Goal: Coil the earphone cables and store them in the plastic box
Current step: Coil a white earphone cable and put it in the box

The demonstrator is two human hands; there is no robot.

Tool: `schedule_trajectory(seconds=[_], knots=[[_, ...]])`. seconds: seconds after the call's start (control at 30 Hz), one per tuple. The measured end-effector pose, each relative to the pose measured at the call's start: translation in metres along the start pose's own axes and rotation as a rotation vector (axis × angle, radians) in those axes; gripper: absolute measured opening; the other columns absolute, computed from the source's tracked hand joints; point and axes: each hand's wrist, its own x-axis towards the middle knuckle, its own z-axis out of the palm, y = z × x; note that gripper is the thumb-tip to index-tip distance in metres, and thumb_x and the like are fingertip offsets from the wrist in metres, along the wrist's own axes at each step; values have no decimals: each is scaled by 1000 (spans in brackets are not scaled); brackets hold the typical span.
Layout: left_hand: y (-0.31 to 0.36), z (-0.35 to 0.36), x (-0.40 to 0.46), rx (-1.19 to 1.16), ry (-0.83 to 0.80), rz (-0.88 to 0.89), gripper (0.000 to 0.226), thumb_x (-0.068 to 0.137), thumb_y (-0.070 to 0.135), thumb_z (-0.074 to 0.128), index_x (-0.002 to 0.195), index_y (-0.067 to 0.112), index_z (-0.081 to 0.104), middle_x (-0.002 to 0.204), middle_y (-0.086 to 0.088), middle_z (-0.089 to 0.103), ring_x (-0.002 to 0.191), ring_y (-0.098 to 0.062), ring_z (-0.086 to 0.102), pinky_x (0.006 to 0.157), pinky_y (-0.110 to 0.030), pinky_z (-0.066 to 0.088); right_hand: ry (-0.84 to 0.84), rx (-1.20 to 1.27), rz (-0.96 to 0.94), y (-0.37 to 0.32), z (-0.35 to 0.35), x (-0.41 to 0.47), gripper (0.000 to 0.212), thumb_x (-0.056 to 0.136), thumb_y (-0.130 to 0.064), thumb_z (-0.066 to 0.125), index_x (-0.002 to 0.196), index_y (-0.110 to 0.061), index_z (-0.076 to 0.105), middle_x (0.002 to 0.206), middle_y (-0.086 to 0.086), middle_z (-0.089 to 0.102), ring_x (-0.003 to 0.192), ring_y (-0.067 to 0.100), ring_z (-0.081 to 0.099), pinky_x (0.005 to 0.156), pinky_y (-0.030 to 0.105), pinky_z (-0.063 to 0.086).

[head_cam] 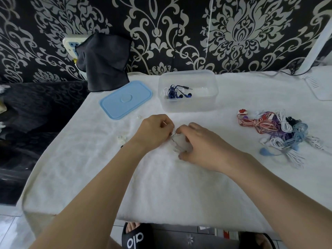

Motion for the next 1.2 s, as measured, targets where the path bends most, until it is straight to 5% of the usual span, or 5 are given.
schedule_trajectory(seconds=[0.2, 0.43, 0.67, 0.9, 1.2], knots=[[9, -9, 6, -52, 85, 3, 25, 101, 23, 46, 98, 14, 69, 86, -5, 70, 63, -14, 61, 63, -22, 53, 68, 484, 146, 7, -9, 10, 7, 92, -17, 64, 98, -18, 69, 72, -1, 67, 55, 15, 63, 57, 29, 53], [31, -33, 15, -172, 369, 116, 23, 103, 22, 43, 98, 15, 65, 87, 6, 67, 71, -14, 61, 64, -24, 50, 200, 1160, 140, -11, -89, 14, 11, 94, -7, 62, 103, -5, 68, 96, 19, 73, 74, 23, 72, 66, 32, 60], [28, -31, 30, -10, 405, 172, 29, 102, 26, 55, 130, 28, 60, 121, 2, 42, 96, -13, 51, 85, -23, 42, 449, 696, 365, -5, -123, 98, 22, 81, -7, 63, 100, 2, 70, 100, 20, 74, 87, 27, 73, 81, 42, 61], [20, -17, 36, 111, 367, 240, 34, 101, 22, 59, 134, 15, 63, 138, -7, 52, 109, -16, 56, 86, -14, 35, 224, 136, 496, 0, -86, 140, 11, 86, -6, 64, 82, -10, 55, 79, 6, 57, 64, 18, 56, 45, 24, 35], [18, -12, 35, 296, 429, 305, 24, 102, 19, 56, 117, 4, 67, 131, -12, 54, 91, -28, 61, 76, -25, 39, 32, 215, 354, 2, -87, 132, 7, 94, -11, 53, 89, -8, 58, 82, 7, 54, 75, 23, 52, 54, 26, 39]])
